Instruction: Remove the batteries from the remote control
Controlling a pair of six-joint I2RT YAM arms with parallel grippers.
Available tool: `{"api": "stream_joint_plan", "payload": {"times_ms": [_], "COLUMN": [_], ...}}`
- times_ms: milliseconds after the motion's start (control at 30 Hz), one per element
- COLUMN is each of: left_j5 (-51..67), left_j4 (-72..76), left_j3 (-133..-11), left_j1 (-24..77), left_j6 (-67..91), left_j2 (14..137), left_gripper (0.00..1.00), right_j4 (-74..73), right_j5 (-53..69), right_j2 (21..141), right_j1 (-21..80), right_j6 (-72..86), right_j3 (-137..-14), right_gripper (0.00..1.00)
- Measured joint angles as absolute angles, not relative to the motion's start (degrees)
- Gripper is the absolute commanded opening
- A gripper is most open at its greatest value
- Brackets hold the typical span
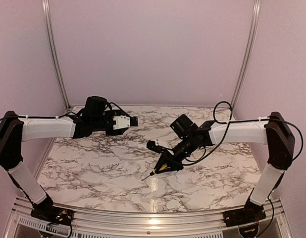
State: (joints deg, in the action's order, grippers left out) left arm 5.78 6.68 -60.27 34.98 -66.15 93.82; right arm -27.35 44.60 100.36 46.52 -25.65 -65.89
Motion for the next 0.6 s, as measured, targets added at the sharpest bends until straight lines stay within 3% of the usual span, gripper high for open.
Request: {"api": "stream_joint_plan", "payload": {"times_ms": [233,600], "left_j5": [12.7,16.9], "left_j4": [0.8,-6.7], "left_j3": [-60.2,-59.7], "left_j1": [35.0,39.6], "left_j6": [-65.3,-65.6], "left_j2": [91.2,87.7], "left_gripper": [0.00,0.00], "right_j4": [-25.2,-25.8], "right_j5": [37.1,25.8], "right_j2": [91.9,91.0], "right_j1": [43.3,42.5], "right_j6": [-24.2,-25.0], "right_j3": [-68.0,-77.2], "right_gripper": [0.00,0.00]}}
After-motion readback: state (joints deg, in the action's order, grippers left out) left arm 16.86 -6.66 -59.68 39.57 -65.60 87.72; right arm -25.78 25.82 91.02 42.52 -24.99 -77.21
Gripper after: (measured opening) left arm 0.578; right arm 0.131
